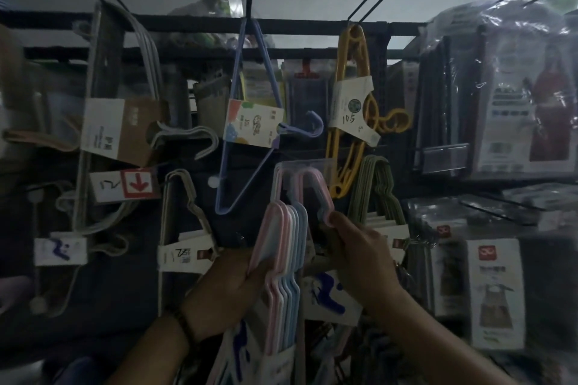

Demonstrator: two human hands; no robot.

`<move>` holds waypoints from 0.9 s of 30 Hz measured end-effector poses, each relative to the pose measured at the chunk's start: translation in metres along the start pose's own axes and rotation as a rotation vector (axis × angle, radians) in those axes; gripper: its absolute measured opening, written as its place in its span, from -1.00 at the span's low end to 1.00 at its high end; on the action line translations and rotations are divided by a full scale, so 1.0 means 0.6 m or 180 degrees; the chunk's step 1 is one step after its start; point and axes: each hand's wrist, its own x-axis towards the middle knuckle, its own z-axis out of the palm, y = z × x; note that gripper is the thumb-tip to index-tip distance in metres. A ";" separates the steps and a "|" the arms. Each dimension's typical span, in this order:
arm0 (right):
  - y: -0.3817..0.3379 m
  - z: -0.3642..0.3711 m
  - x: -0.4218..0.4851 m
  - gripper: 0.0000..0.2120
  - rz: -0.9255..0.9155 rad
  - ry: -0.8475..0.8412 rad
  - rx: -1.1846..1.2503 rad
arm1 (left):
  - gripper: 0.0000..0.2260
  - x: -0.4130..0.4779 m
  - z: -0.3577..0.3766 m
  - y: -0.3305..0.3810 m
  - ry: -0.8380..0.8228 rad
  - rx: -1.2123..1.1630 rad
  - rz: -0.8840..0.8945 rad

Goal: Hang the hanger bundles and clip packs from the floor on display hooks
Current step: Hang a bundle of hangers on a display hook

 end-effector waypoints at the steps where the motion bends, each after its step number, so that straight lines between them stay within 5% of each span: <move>1: 0.001 0.004 0.008 -0.85 0.0059 -0.0026 -0.0033 | -0.55 0.001 0.001 0.003 -0.0001 -0.0003 -0.0027; 12: 0.006 0.062 0.068 -0.89 0.0531 -0.0622 -0.0261 | -0.65 -0.007 -0.009 0.021 0.0365 0.0361 -0.0141; 22: -0.025 0.033 0.098 -0.71 0.0766 -0.1433 -0.0950 | -0.73 -0.016 0.005 0.012 0.0607 0.0284 -0.0371; 27: -0.123 -0.052 0.043 -0.51 0.0712 -0.1008 0.0138 | -0.55 -0.005 0.025 -0.017 0.0971 -0.0009 -0.0548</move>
